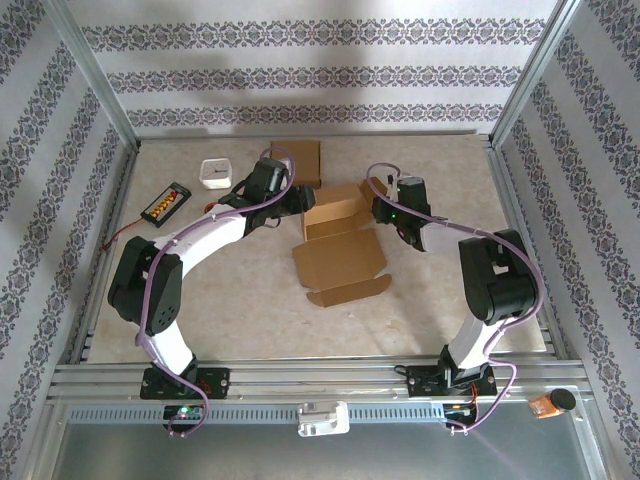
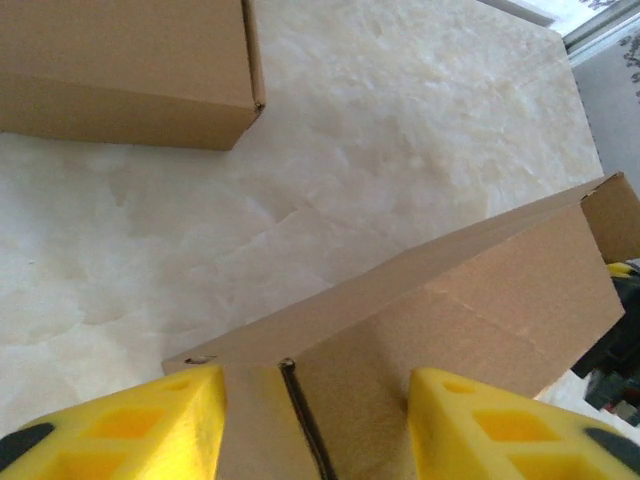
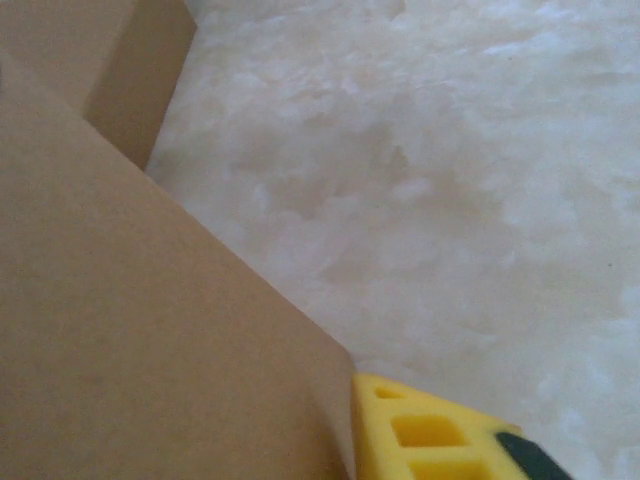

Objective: Fold the paper box

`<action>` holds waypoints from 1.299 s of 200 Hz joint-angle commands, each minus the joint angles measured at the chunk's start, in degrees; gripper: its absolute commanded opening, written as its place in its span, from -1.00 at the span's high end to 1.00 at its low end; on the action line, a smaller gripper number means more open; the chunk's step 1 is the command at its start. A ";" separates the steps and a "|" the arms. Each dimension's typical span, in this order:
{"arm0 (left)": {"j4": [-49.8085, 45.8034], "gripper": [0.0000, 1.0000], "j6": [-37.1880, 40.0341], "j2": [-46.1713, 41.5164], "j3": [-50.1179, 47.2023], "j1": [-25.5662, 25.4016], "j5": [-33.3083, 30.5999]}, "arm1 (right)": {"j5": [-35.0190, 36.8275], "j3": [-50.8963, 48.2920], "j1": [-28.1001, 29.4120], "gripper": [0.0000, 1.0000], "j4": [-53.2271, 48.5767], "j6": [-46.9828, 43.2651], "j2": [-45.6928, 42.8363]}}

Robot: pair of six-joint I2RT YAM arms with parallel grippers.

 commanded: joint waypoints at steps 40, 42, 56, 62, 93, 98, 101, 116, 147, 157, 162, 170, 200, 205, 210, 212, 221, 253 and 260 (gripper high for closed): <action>-4.38 -0.36 3.76 -10.65 -2.56 -0.63 -10.46 | 7.79 -3.73 3.99 0.81 -2.29 1.86 -7.74; -4.35 -0.36 3.76 -11.27 -2.96 -0.77 -10.76 | 8.21 -3.77 4.10 0.82 -2.44 1.80 -7.77; -4.54 -0.36 3.63 -15.27 -5.11 -2.05 -14.30 | 9.32 -4.04 4.25 0.84 -3.02 2.67 -7.98; -4.44 -0.36 3.82 -16.81 -5.97 -3.16 -16.38 | 9.68 -4.09 4.37 0.84 -3.19 2.91 -7.96; -0.66 -0.13 2.07 -23.59 -12.32 -12.46 -27.06 | 14.36 -2.97 5.17 0.81 -6.12 3.43 -7.55; 1.23 -0.06 0.77 -23.93 -13.75 -13.89 -27.35 | 15.17 -2.79 5.22 0.81 -6.61 3.68 -7.42; 2.35 -0.01 -0.06 -23.99 -14.51 -14.77 -27.37 | 15.47 -2.74 5.22 0.81 -6.81 3.79 -7.41; 7.70 0.24 -3.95 -22.56 -17.73 -18.20 -26.90 | 16.59 -2.46 5.23 0.81 -7.24 4.37 -7.35; 14.58 0.76 -7.74 -11.69 -16.61 -20.63 -18.08 | 17.08 -2.46 5.31 0.77 -7.49 5.16 -7.16; 16.44 0.88 -8.72 -7.04 -14.38 -20.76 -12.96 | 16.95 -2.51 5.34 0.76 -7.67 5.22 -7.10; 17.10 0.93 -8.97 -4.84 -13.24 -20.96 -11.18 | 16.85 -2.48 5.31 0.76 -7.71 5.15 -7.09; 18.44 1.00 -9.07 -1.47 -11.67 -21.19 -8.99 | 16.70 -2.61 5.32 0.76 -7.70 5.10 -7.20; 20.37 1.00 -8.45 7.91 -7.50 -21.08 -7.40 | 15.35 -2.76 5.33 0.77 -8.08 4.69 -7.24; 19.72 1.00 -8.02 9.01 -6.90 -20.96 -7.87 | 14.98 -2.73 5.38 0.77 -8.12 4.56 -7.37; 18.88 1.00 -7.66 9.98 -6.20 -20.81 -8.15 | 14.56 -2.73 5.33 0.77 -8.16 4.50 -7.45; 18.56 1.00 -7.49 10.32 -5.91 -20.77 -8.18 | 14.38 -2.75 5.32 0.77 -8.20 4.46 -7.46; 17.63 1.00 -6.69 11.90 -4.83 -20.47 -7.25 | 14.00 -2.73 5.35 0.76 -8.45 4.31 -7.55; 16.84 1.00 -7.24 16.96 -3.31 -19.80 -1.50 | 14.20 -2.04 5.29 0.77 -9.86 4.73 -7.23; 16.08 1.00 -7.23 18.21 -2.51 -19.64 0.38 | 14.20 -1.79 5.28 0.77 -10.33 5.18 -7.19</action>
